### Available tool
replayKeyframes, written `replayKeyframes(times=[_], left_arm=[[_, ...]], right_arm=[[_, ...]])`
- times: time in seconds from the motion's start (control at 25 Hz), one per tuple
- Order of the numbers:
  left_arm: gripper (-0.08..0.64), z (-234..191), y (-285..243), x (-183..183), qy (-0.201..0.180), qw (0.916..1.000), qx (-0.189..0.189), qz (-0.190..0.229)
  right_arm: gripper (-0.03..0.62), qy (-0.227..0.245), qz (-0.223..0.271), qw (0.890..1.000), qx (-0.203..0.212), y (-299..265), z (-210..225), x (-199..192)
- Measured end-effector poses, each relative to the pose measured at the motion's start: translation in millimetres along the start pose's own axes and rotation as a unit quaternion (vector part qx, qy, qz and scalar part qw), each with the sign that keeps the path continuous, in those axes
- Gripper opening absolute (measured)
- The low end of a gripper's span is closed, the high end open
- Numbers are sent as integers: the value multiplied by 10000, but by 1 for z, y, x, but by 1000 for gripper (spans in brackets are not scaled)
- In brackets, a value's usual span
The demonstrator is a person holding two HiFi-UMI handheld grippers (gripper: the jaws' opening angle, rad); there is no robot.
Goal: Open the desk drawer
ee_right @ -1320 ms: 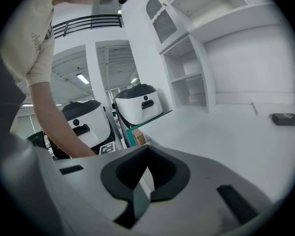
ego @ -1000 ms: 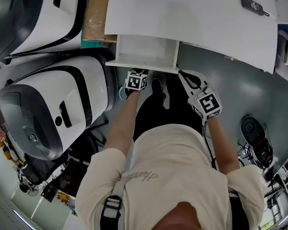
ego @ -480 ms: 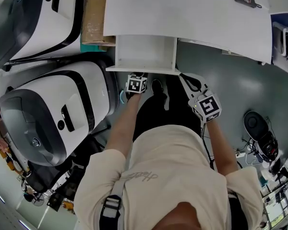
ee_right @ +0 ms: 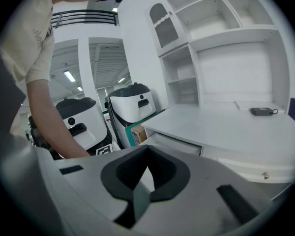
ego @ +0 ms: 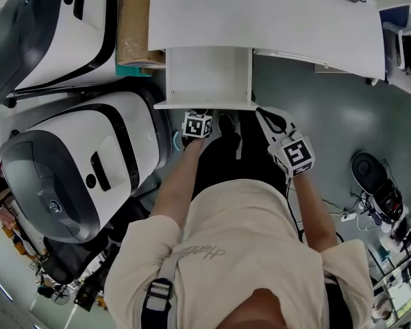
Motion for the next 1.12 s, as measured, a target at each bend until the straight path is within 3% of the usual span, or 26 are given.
replayKeyframes(times=[0.48,0.88,1.12], left_arm=[[80,7,2,-26,-193,9997,-84,-84],[83,7,1,-25,-232,9996,-138,-25],[87,11,1,-25,-555,9971,502,119]], right_arm=[[2,-202,0,9995,-260,14,-19,-16],[2,-170,-47,9997,-197,18,-20,-16],[2,-131,-36,9997,-198,25,-21,-18]])
Point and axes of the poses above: the fingertips, and each gripper's own axes: y backward along the fingers, z to its right, x out of its top, the point moved 5 cm from there along y, backward along the fingers, and after that the axes turned 11 degrees about -z, right-handed, at the moved point
